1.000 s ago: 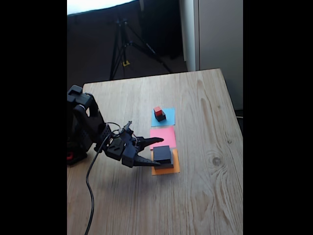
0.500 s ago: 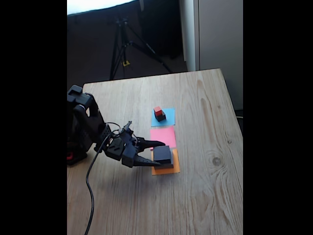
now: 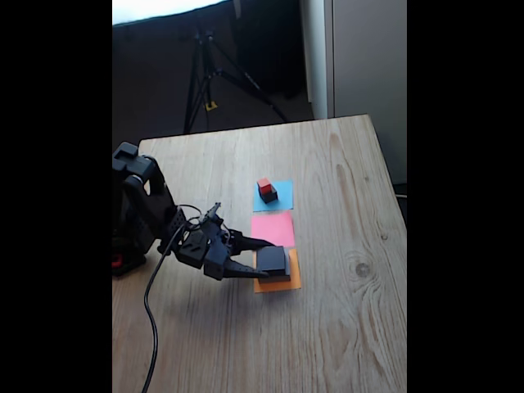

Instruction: Tower of hanoi

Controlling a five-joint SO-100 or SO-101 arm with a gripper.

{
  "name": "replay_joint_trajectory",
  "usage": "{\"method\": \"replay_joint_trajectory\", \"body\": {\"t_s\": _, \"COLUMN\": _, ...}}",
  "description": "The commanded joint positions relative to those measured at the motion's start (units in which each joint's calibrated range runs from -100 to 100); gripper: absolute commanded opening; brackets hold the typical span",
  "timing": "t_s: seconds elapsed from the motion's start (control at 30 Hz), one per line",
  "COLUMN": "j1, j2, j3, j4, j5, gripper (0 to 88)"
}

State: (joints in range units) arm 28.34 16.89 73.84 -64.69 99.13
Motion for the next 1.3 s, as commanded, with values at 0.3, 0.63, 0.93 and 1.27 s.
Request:
{"method": "replay_joint_trajectory", "body": {"t_s": 0.3, "j1": -0.72, "j2": -0.23, "j3": 0.34, "j4": -1.48, "j5": 0.87, "gripper": 21.5}}
{"method": "replay_joint_trajectory", "body": {"t_s": 0.63, "j1": -0.89, "j2": -1.44, "j3": 1.07, "j4": -1.48, "j5": 0.87, "gripper": 19.3}}
{"method": "replay_joint_trajectory", "body": {"t_s": 0.93, "j1": -2.14, "j2": -6.06, "j3": 3.16, "j4": 1.52, "j5": 0.87, "gripper": 18.5}}
{"method": "replay_joint_trajectory", "body": {"t_s": 1.27, "j1": -4.40, "j2": -25.74, "j3": 3.62, "j4": 20.30, "j5": 0.87, "gripper": 18.6}}
